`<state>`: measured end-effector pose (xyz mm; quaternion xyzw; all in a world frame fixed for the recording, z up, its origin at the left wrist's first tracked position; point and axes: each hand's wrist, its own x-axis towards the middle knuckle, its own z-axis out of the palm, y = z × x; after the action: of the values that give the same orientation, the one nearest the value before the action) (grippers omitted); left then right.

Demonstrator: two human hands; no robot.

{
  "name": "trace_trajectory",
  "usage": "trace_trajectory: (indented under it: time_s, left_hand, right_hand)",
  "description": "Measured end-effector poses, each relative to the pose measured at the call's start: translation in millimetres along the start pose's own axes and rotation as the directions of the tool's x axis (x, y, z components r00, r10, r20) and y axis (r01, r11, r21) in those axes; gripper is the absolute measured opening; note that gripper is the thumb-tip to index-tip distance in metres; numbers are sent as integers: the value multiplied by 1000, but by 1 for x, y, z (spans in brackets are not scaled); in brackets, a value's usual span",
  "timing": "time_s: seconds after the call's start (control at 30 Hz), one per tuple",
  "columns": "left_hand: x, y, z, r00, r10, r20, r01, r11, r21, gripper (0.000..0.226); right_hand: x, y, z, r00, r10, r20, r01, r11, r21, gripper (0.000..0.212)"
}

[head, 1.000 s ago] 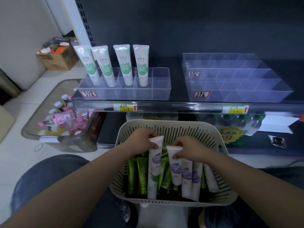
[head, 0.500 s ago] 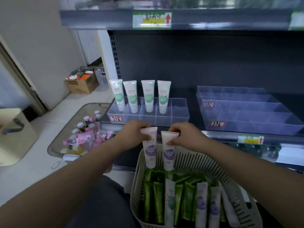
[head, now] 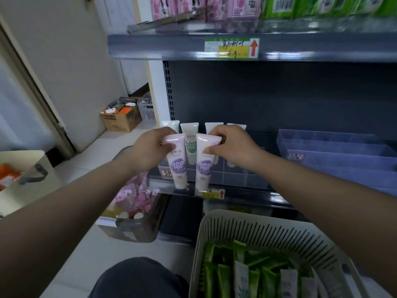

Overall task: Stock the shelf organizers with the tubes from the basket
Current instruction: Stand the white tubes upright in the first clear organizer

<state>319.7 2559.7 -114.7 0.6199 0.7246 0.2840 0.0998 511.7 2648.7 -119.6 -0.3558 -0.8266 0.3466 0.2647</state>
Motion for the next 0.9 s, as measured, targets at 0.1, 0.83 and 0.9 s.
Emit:
trace_trajectory:
  time_s: [0.1,0.83,0.9]
  left_hand:
    - [16,-8,-10,996,32,-87,-31,999,11,13]
    - [69,-67,25,999,2,-45,4,991,131,28]
    - [71,-70,27,1000,-1,-28,5,991,134,29]
  right_hand:
    - [19,-7,-1,997,-42,-60,41,999,-12,15]
    - [80,33,53,999,-4,-47,0,996,-89,19]
    - [82,34,55,999,-7,-47,3,995,-102,20]
